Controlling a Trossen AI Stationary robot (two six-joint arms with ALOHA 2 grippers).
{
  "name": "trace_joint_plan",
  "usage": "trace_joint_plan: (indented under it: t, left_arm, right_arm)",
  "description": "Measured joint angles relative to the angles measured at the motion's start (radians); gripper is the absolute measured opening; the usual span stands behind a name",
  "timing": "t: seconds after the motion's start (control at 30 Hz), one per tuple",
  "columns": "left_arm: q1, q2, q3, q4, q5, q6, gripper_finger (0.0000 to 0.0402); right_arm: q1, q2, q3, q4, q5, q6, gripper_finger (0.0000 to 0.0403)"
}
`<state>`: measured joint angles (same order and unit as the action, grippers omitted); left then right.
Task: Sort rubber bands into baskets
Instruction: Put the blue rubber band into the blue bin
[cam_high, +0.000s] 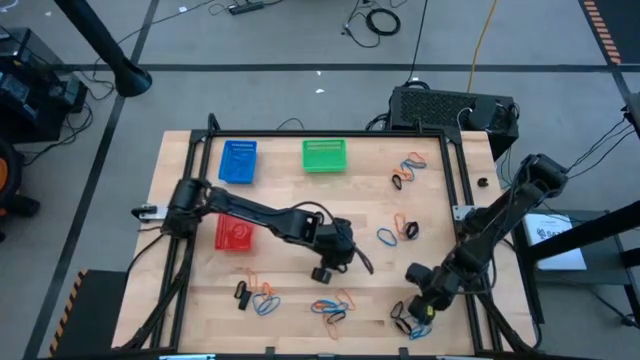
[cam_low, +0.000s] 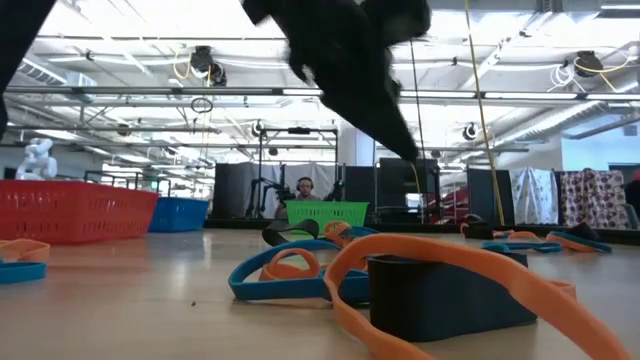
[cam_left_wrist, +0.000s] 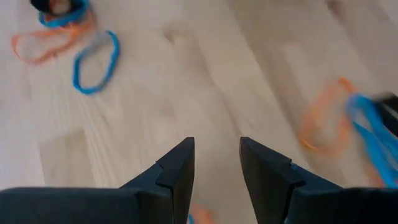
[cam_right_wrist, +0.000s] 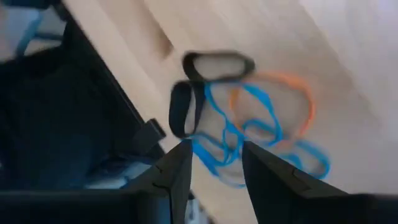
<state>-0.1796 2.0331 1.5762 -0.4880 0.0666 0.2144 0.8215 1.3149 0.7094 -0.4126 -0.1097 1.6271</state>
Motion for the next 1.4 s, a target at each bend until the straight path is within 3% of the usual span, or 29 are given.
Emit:
trace_joint_plan:
  t: [0.2,0.57,0.73,0.87,0.97,1.1,1.33,1.4]
  left_arm:
    - [-0.043,-0.132,-0.071,-0.071,-0.040,-0.073,0.0136]
    - [-0.120,-0.286,-0.276,0.062,-0.193,-0.105,0.0136]
    - [-0.122,-0.286,-0.290,0.063,-0.215,-0.139,0.0136]
    - [-0.122,-0.287,-0.294,0.060,-0.218,-0.150,0.0136]
    - [-0.122,-0.287,-0.294,0.062,-0.221,-0.155,0.0136]
    - [-0.122,-0.287,-0.294,0.063,-0.225,-0.155,0.0136]
    - [-0.122,-0.287,-0.294,0.071,-0.229,-0.131,0.0136]
    - [-0.122,-0.287,-0.294,0.075,-0.229,-0.122,0.0136]
  right_arm:
    - [0.065,0.076,0.000,0.009,-0.014,0.243,0.0135]
    - [0.125,0.241,0.000,0.092,-0.136,0.382,0.0135]
    - [0.130,0.264,0.000,0.148,-0.145,0.377,0.0134]
    - [0.128,0.291,0.001,0.175,-0.220,0.353,0.0126]
    - [0.128,0.302,0.001,0.181,-0.269,0.306,0.0092]
    - [0.116,0.303,0.000,0.171,-0.261,0.184,0.0017]
    - [0.114,0.277,-0.001,0.173,-0.253,0.141,0.0002]
    - [0.115,0.247,-0.001,0.158,-0.207,0.122,0.0002]
